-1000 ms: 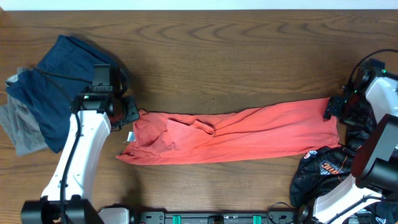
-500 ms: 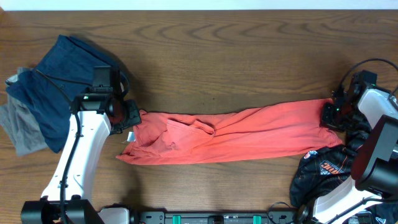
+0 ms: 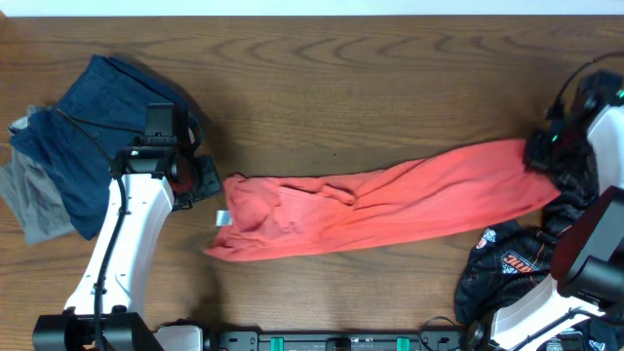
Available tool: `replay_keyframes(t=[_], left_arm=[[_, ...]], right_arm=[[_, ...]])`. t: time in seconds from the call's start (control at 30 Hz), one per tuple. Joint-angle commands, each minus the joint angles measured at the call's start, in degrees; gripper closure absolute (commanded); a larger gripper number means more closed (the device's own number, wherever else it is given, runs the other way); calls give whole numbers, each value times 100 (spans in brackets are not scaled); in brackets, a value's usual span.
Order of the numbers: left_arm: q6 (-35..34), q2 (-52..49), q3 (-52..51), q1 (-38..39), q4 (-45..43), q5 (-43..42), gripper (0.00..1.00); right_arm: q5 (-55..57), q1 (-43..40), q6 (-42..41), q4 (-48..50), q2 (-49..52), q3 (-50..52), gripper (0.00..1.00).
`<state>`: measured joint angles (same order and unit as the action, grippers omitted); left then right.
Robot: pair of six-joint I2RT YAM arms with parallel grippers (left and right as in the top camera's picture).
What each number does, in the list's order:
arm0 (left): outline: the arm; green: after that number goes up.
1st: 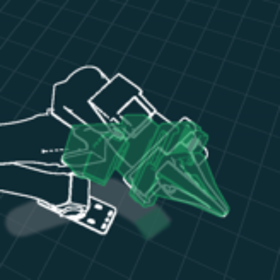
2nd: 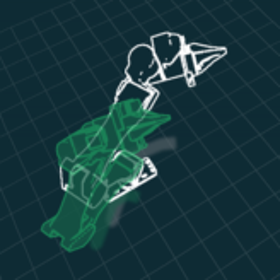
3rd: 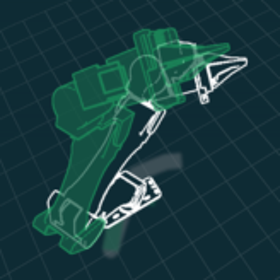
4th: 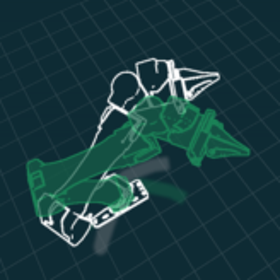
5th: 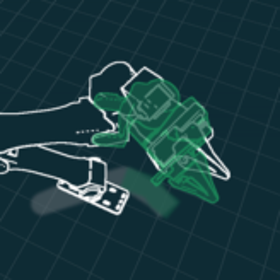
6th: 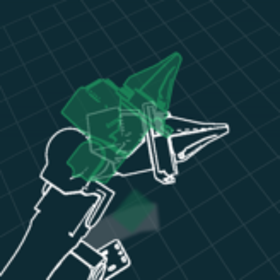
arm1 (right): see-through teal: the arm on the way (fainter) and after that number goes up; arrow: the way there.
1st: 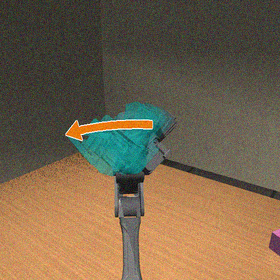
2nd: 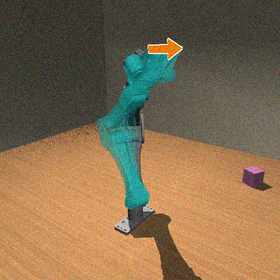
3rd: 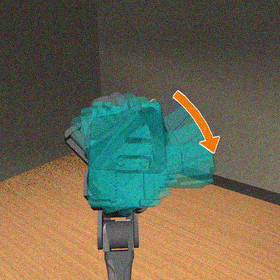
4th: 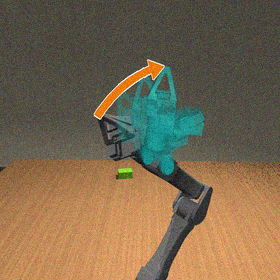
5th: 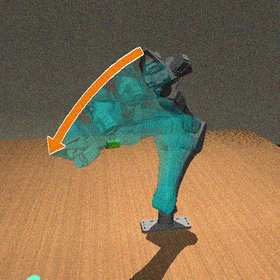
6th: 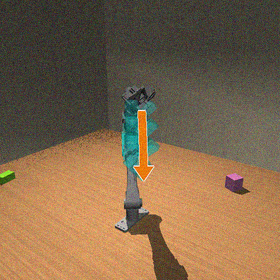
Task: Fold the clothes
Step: 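Grasp the strip's right end with the right gripper and fold it leftward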
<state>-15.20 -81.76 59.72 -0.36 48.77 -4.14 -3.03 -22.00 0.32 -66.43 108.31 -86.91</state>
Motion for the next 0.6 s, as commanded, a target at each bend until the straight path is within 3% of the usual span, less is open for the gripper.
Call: replay_keyframes(t=[0.0, 0.23, 0.57], left_arm=[[-11, -7, 50, -15, 2, 2, 49], [-11, -7, 50, -15, 7, 2, 48], [-11, -7, 50, -15, 9, 2, 48]], right_arm=[[79, 98, -70, -437, -44, -382, 99], [-46, 1058, -96, -955, -42, -407, 99], [-42, 2900, -581, -654, -39, 94, 98]])
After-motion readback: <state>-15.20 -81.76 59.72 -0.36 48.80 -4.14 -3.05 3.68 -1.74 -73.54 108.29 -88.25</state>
